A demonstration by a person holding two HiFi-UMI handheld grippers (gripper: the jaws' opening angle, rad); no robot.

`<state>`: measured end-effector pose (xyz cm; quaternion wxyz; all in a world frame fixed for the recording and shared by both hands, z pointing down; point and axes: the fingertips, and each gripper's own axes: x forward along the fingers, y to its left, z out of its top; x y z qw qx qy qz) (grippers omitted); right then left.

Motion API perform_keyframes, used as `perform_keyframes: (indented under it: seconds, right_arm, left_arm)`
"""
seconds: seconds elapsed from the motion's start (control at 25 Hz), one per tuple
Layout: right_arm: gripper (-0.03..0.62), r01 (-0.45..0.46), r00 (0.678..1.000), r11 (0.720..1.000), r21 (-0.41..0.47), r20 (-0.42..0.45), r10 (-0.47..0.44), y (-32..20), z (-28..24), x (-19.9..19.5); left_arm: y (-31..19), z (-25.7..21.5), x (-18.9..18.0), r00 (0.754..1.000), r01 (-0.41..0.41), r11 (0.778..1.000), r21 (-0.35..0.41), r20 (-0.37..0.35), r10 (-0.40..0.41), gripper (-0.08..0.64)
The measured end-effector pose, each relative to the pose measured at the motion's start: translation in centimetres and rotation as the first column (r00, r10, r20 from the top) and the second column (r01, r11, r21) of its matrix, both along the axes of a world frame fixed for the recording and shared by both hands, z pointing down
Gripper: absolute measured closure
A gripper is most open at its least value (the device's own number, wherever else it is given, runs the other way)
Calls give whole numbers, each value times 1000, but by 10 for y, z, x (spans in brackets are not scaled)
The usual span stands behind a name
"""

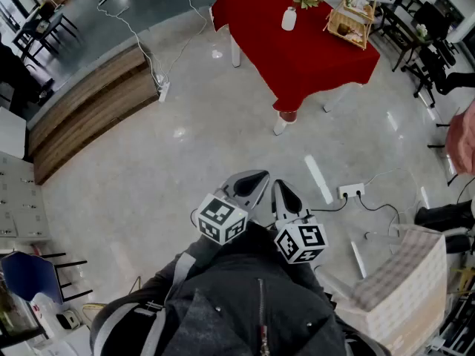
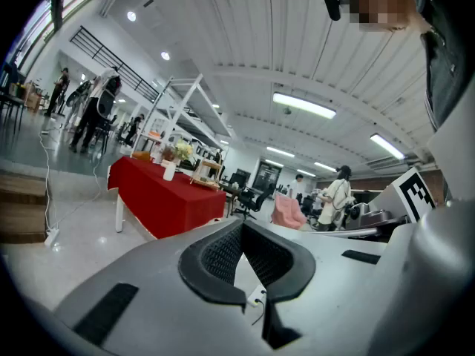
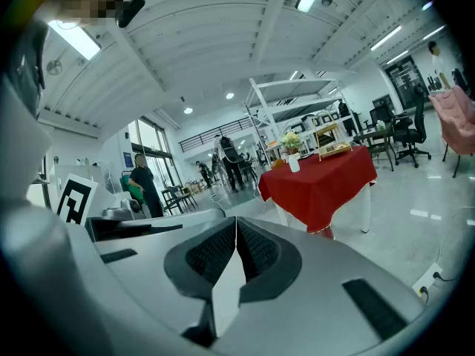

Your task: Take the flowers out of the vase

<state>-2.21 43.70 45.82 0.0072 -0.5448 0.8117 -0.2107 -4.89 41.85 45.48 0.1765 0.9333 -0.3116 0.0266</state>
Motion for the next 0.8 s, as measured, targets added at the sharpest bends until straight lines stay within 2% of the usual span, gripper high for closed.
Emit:
perform_keyframes:
  seconds: [0.4,0.6,0.8]
  right_arm:
    - [578,0,1000,1000,-7,15,0,9,3,7]
    - [577,-31,998,1000,4,47,30,0,2,14]
    - [577,-42,998,998,38,44,41,-12,-6,23]
  left_arm:
    - [12,0,7,1000,2,1000,5,9,-2,552]
    - [4,2,9,1000,2,1000,-4,8,-2,552]
    - [-10,0,18,1000,-5,1000,-5,3,5,552]
